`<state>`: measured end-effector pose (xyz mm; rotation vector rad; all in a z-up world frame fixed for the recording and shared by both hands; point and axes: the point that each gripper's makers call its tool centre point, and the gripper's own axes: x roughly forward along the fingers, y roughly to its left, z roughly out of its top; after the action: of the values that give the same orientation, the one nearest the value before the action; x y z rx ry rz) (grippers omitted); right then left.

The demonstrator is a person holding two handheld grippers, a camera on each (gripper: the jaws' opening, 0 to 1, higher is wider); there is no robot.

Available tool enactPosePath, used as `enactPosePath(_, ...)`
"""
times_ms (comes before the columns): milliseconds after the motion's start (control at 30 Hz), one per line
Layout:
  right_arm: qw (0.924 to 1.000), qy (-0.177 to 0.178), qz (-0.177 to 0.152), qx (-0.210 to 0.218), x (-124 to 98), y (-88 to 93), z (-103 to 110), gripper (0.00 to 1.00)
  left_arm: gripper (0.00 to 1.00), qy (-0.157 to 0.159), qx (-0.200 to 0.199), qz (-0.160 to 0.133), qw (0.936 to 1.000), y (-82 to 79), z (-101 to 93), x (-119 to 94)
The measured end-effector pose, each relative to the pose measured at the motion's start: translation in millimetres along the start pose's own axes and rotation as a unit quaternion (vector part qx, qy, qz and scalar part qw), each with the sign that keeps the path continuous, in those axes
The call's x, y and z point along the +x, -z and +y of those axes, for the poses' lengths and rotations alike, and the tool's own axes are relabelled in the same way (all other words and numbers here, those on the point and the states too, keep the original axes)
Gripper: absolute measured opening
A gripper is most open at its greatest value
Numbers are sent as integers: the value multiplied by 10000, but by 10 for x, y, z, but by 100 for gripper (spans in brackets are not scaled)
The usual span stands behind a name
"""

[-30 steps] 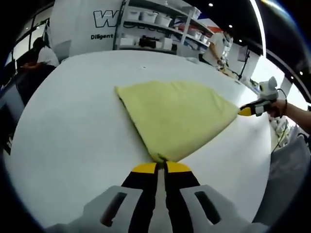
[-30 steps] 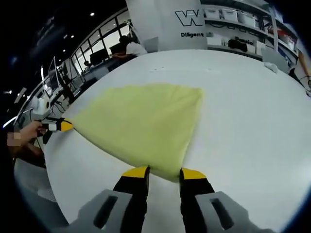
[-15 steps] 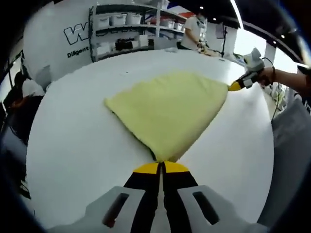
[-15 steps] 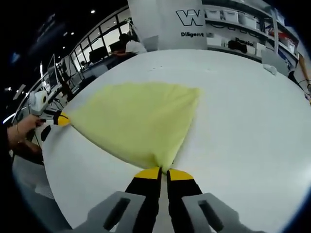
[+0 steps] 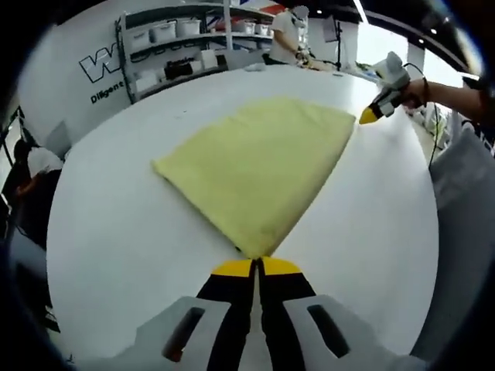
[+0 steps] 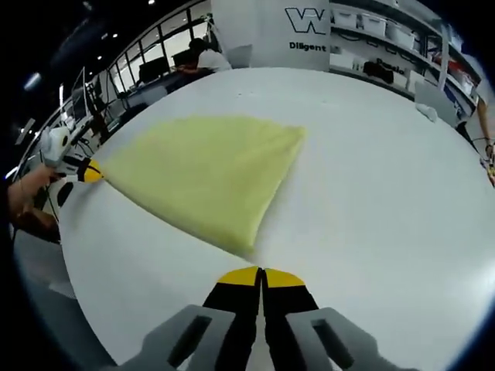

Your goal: Fold the garment on the visible template until the final outline fits inside the template.

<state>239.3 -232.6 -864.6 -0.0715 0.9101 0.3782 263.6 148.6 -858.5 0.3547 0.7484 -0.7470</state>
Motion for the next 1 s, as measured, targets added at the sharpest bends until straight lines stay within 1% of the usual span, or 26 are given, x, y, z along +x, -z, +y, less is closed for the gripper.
enactPosePath(33,10000,-19,-3,9,-3,-1,4,0,5,-22,-19,47,10000,20,6,-4)
enactPosePath(100,9997,-80,-62,218,-26,-21,39,0,5,-92,-85,179,9998,77,28,-26)
enactPosePath(133,9994,-85,-121,302,-30,-41,42,0,5,-98,-131,188,9997,90,41,-37)
enactPosePath(167,9990,-121,-162,389,-37,-56,46,0,5,-94,-240,243,9994,124,56,-62)
enactPosePath(200,9985,-134,-187,490,-42,-68,47,0,5,-129,-278,248,9992,138,87,-81)
enactPosePath(300,9978,-199,-278,564,-59,-110,58,0,6,-207,-379,203,9989,137,117,-144)
enactPosePath(333,9960,-265,-461,717,-81,-198,79,0,9,-226,-719,67,9971,94,134,-211)
enactPosePath(367,9953,-271,-517,770,-84,-222,82,0,13,-227,-790,35,9966,81,134,-221)
enactPosePath(400,9943,-261,-588,847,-101,-265,86,4,16,-248,-965,-70,9950,34,145,-250)
enactPosePath(433,9941,-258,-636,836,-118,-299,92,9,19,-169,-1256,-255,9916,-41,128,-271)
enactPosePath(467,9940,-272,-665,820,-123,-314,99,14,22,-213,-1329,-305,9904,-60,146,-282)
enactPosePath(500,9934,-281,-753,813,-127,-358,96,17,22,-160,-1535,-479,9869,-141,133,-315)
enactPosePath(533,9932,-256,-777,823,-129,-374,99,19,21,-183,-1750,-768,9814,-246,151,-335)
enactPosePath(567,9931,-251,-822,802,-125,-397,105,20,19,-223,-1887,-971,9770,-336,152,-348)
enactPosePath(600,9930,-256,-829,803,-122,-402,110,21,19,-260,-2114,-1167,9701,-430,150,-347)
enactPosePath(633,9926,-256,-844,839,-107,-419,122,21,23,-258,-2238,-1218,9667,-462,136,-337)
enactPosePath(667,9925,-266,-820,866,-93,-421,138,21,28,-273,-2344,-1220,9641,-477,132,-318)
enactPosePath(700,9925,-269,-801,885,-81,-421,154,21,32,-393,-2607,-1195,9572,-487,142,-264)
enactPosePath(733,9925,-272,-783,904,-69,-420,170,24,36,-400,-2619,-1183,9570,-492,137,-246)
enactPosePath(767,9926,-247,-765,909,-47,-424,181,26,38,-407,-2630,-1172,9568,-497,133,-229)
enactPosePath(833,9940,-209,-670,840,-7,-408,216,32,38,-447,-2795,-1138,9523,-510,106,-159)
enactPosePath(867,9943,-203,-645,825,27,-406,186,32,39,-487,-2836,-1109,9513,-505,103,-133)
enactPosePath(900,9945,-190,-620,822,66,-405,150,32,39,-520,-2924,-1008,9495,-481,89,-93)
enactPosePath(967,9938,-200,-528,957,102,-379,141,32,39,-543,-2969,-837,9497,-440,46,-43)
enactPosePath(1000,9935,-193,-510,998,116,-372,130,32,37,-524,-2892,-777,9527,-426,3,-3)
